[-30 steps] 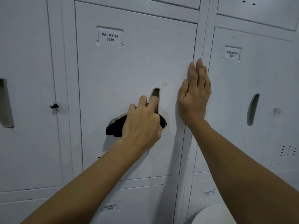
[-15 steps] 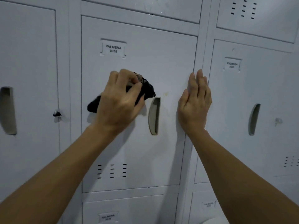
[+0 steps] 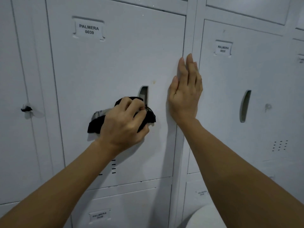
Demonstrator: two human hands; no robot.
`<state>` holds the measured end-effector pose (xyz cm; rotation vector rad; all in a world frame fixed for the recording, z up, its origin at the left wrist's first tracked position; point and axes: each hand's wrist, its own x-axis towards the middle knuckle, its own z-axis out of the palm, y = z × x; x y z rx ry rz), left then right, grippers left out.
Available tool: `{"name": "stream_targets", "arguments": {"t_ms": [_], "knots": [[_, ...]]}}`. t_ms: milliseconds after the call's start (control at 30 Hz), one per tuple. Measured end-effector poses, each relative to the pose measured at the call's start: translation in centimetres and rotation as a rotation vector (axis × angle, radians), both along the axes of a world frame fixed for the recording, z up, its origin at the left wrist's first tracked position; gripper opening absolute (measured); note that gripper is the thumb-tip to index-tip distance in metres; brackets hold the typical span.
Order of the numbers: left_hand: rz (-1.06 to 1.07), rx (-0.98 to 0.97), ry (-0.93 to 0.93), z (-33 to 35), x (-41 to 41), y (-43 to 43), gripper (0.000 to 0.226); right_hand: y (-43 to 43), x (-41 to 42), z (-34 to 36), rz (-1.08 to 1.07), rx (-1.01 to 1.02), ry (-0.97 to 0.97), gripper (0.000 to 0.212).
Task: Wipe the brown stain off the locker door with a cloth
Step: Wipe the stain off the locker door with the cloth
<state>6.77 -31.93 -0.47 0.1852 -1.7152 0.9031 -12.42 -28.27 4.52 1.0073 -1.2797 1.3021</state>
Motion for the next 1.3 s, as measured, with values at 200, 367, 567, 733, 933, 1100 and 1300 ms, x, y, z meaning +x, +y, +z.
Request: {"name": "stream_targets", "arguments": {"t_ms": [200, 367, 567, 733, 933, 1100, 1300], "knots": [[0.132, 0.184, -0.018, -0.9, -0.2, 1.3, 0.034, 0.3, 0.1, 0.0, 0.007, 0.014, -0.012, 0.049], [0.306, 0.322, -0.143, 0.4, 0.2, 3.6, 0.034, 0.9, 0.5, 0.1, 0.003, 0.074, -0.025, 0.049], [0.318, 0.755, -0.435, 4.3, 0.4, 5.1, 0.038, 1.9, 0.3, 0.6, -0.022, 0.161, -0.036, 0.051], [-0.203, 1.169, 0.063, 1.0, 5.1, 6.6, 0.022, 2.2, 0.5, 0.0, 0.021, 0.229, -0.067, 0.052], [-0.280, 1.529, 0.170, -5.3, 6.1, 8.9, 0.022, 6.5, 4.7, -1.0, 0.199, 0.290, -0.300, 0.045], [-0.447, 1.630, 0.418, -5.2, 4.8, 9.5, 0.024, 10.5, 10.0, -6.8, 0.701, 0.539, -0.720, 0.033], [-0.700, 1.788, 0.528, -3.6, 4.3, 10.2, 0.039, 12.0, 10.0, -8.2, 1.173, 0.928, -0.875, 0.045]]}}
